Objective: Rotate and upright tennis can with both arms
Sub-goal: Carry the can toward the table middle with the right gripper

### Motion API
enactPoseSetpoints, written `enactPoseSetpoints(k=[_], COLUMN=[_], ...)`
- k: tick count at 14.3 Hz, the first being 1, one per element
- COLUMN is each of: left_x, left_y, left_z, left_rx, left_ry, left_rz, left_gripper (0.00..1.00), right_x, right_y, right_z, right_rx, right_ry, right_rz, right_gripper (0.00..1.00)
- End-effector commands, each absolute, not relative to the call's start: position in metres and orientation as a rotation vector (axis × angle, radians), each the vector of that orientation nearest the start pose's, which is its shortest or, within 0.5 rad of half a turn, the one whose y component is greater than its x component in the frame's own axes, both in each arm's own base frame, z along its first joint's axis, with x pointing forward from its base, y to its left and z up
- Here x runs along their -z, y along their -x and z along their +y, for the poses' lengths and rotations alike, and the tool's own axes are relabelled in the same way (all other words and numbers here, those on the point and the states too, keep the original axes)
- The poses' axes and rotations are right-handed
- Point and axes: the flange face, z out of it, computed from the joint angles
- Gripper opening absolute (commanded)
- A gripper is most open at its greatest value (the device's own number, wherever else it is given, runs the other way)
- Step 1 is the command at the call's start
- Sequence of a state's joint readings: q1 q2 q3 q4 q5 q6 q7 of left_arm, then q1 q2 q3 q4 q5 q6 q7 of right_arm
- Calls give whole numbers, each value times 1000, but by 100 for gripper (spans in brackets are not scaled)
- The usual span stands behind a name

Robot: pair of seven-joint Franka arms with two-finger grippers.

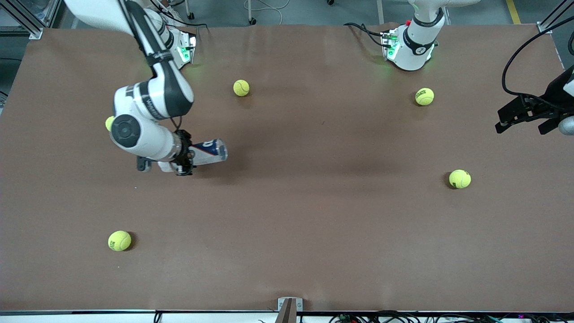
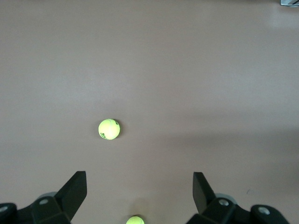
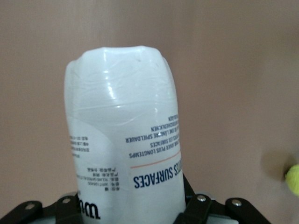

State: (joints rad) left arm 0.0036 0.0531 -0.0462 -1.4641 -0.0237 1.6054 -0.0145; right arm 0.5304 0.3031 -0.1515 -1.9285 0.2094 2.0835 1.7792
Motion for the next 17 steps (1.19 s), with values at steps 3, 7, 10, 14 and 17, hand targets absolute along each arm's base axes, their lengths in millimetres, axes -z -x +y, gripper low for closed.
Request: enactPoseSetpoints(k=[3,7,10,14,17], left_x=[-653,-652,-649,-650,-650], left_y=[-569,-568,-569,-569,-567], left_z=[-26,-27,-28,-26,-24], left_rx=[135,130,113,114,94], left_ry=[3179,3179,3178,3179,3178], left_rz=[47,52,67,69,65], left_gripper=[100,100,100,100,100], right_x=[-312,-293,-291,-276,-255], right_y=[-565,-563,-564,-554,-551], right_z=[346,433,475,526,549], right_rx=[-225,-163,-139,-105,-78], right_ry=[2276,2258,2181,2112,2086], right_rz=[2218,2213,2233,2273,2286], right_gripper=[69,69,69,69,69])
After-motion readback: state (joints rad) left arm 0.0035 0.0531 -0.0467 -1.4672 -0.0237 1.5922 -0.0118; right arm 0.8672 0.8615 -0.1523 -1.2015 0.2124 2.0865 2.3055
